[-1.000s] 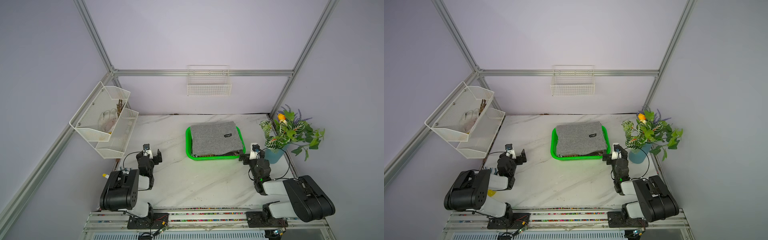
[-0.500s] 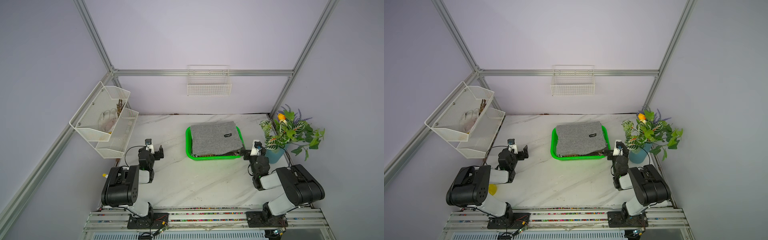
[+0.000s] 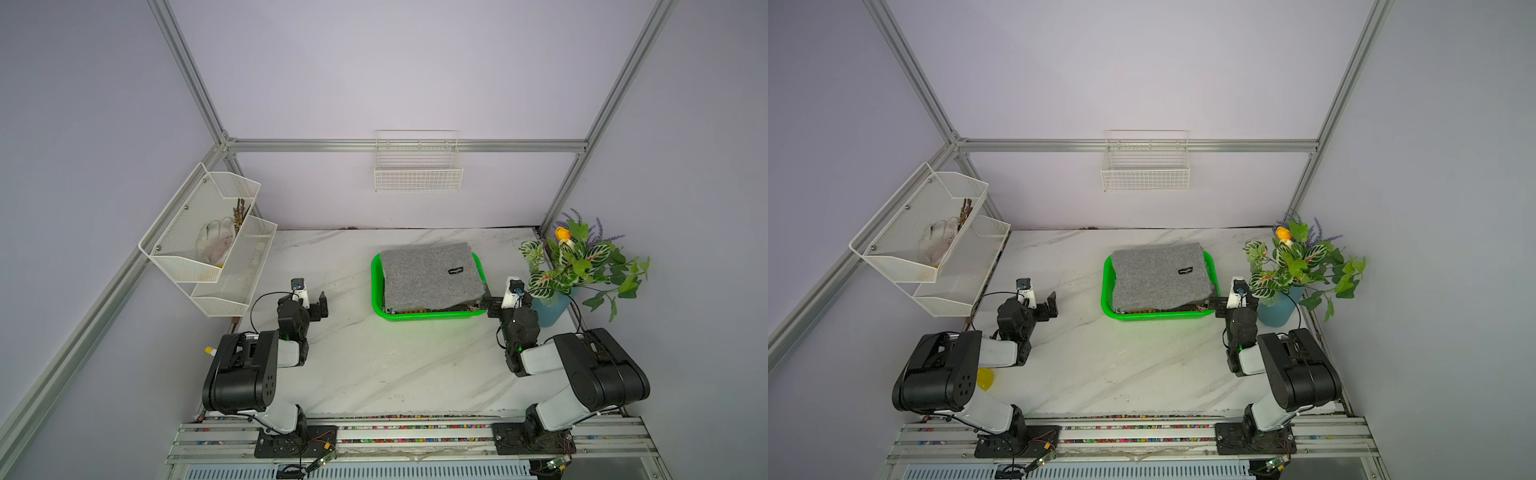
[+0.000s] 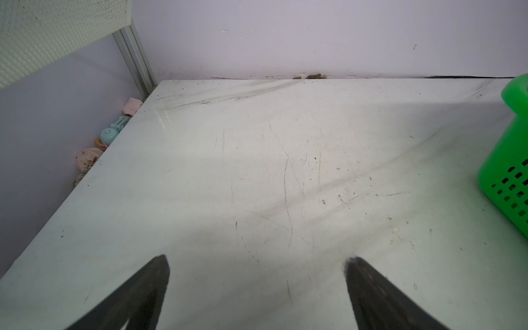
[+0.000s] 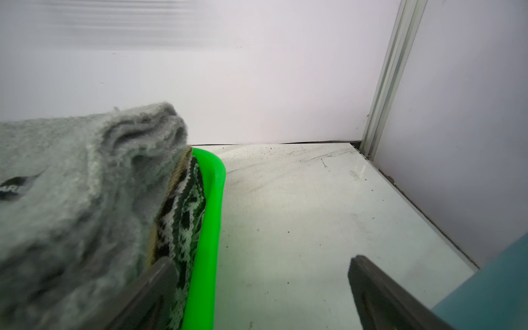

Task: Put the folded scarf in the basket
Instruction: Reset both arms

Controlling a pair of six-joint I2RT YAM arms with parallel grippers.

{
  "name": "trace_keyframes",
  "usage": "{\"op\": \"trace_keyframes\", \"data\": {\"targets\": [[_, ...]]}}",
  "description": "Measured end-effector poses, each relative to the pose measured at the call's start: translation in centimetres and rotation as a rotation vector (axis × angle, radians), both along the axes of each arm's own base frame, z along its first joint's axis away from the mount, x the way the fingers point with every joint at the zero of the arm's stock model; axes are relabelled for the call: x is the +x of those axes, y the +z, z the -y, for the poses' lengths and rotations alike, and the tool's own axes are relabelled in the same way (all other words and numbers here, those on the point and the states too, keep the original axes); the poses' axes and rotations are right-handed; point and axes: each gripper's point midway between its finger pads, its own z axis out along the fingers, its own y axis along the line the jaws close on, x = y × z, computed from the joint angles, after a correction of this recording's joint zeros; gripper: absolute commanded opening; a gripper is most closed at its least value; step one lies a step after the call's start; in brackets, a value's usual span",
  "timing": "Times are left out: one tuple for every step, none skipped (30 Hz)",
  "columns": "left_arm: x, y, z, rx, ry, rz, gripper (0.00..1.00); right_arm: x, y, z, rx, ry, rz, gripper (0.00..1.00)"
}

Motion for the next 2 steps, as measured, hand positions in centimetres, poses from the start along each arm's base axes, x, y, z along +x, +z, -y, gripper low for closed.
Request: {"op": "trace_keyframes", "data": {"targets": [[0.00,0.00,0.00,0.000,0.000,0.000,1.00,0.16,-0.08,0.21,0.003,-0.005,-0.007,1.00],[0.00,0.00,0.00,0.000,0.000,0.000,1.00,0.21,-0.15,0.32,0.006,-0.007,-0.011,1.00]]}}
